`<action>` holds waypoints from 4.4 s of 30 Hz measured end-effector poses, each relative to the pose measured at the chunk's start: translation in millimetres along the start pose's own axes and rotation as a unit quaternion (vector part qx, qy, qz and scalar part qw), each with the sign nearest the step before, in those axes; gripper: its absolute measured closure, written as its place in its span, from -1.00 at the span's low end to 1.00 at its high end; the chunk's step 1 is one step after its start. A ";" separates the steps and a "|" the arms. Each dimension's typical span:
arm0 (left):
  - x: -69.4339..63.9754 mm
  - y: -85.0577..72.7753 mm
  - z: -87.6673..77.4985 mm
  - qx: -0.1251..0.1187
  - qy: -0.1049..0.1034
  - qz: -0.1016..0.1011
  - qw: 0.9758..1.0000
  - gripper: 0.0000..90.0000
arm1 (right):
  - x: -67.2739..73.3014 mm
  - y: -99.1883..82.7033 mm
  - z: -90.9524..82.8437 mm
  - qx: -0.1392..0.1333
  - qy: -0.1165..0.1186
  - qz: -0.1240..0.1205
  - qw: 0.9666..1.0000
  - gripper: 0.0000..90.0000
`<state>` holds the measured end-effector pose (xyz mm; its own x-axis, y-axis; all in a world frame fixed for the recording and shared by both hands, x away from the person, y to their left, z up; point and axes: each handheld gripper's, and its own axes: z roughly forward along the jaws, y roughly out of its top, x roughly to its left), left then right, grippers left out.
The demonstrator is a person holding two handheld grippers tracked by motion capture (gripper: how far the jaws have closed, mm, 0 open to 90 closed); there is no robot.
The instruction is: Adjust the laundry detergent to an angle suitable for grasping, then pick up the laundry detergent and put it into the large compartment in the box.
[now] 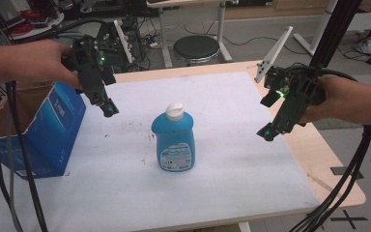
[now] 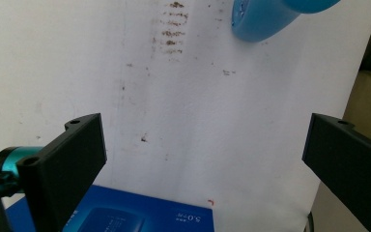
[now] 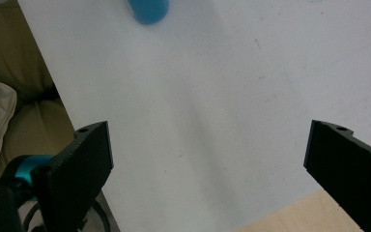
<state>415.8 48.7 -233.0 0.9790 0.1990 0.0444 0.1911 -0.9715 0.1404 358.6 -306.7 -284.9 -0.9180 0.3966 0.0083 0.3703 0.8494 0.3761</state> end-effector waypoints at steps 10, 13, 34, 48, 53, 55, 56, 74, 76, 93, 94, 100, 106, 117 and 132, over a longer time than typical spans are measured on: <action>-4.2 2.2 -2.5 -0.004 0.002 0.003 1.000 -0.96 | 4.5 1.7 0.7 -0.002 0.002 -0.004 1.000 -0.95; -5.6 3.0 -2.0 -0.002 0.001 0.007 1.000 -0.96 | 6.7 1.5 1.1 -0.001 0.001 -0.006 1.000 -0.95; -28.8 20.1 -12.7 -0.020 -0.021 0.029 0.999 -0.96 | 8.8 6.8 8.2 -0.009 0.013 -0.018 1.000 -0.95; -49.8 50.6 -8.6 -0.043 -0.026 0.084 0.995 -0.96 | 7.9 10.2 15.1 -0.009 0.019 -0.021 1.000 -0.95; -51.9 59.5 -5.3 -0.046 -0.026 0.096 0.994 -0.96 | 7.4 12.0 16.9 -0.010 0.022 -0.023 0.999 -0.95; -52.1 63.2 -3.1 -0.045 -0.026 0.101 0.993 -0.96 | 7.2 12.8 17.3 -0.011 0.023 -0.025 0.999 -0.95; -52.2 65.0 -1.7 -0.046 -0.026 0.104 0.993 -0.96 | 7.3 13.1 17.5 -0.010 0.023 -0.025 0.999 -0.95; -48.1 92.7 28.7 -0.040 -0.043 0.123 0.991 -0.96 | 5.4 15.6 22.3 -0.010 0.029 -0.026 0.999 -0.95; -47.3 94.4 32.3 -0.040 -0.046 0.121 0.991 -0.96 | 5.4 15.4 23.0 -0.008 0.030 -0.024 0.999 -0.95; -45.8 101.1 59.7 -0.032 -0.062 0.114 0.991 -0.96 | 1.7 12.3 28.3 -0.009 0.034 -0.020 0.999 -0.95; -45.9 101.2 61.2 -0.032 -0.063 0.114 0.991 -0.96 | 1.5 12.4 28.4 -0.009 0.033 -0.021 0.999 -0.95; -46.4 101.8 66.8 -0.026 -0.066 0.114 0.991 -0.96 | 0.6 13.1 29.1 -0.009 0.035 -0.021 0.999 -0.95; -45.7 102.0 69.7 -0.026 -0.065 0.115 0.991 -0.93 | 0.4 14.0 29.4 -0.011 0.036 -0.022 0.999 -0.95; -44.3 99.9 70.6 -0.025 -0.064 0.118 0.991 -0.64 | -0.5 12.8 29.9 -0.012 0.037 -0.023 0.999 -0.95; -45.9 101.2 72.0 -0.022 -0.065 0.124 0.990 -0.46 | -0.6 12.5 29.7 -0.014 0.038 -0.022 0.999 -0.94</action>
<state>395.2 -68.0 -292.1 0.9968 -0.0661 -0.0445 -0.0568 -0.9811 0.1852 368.0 -286.0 -307.7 -0.9421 0.3298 0.0614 0.3257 0.8555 0.4026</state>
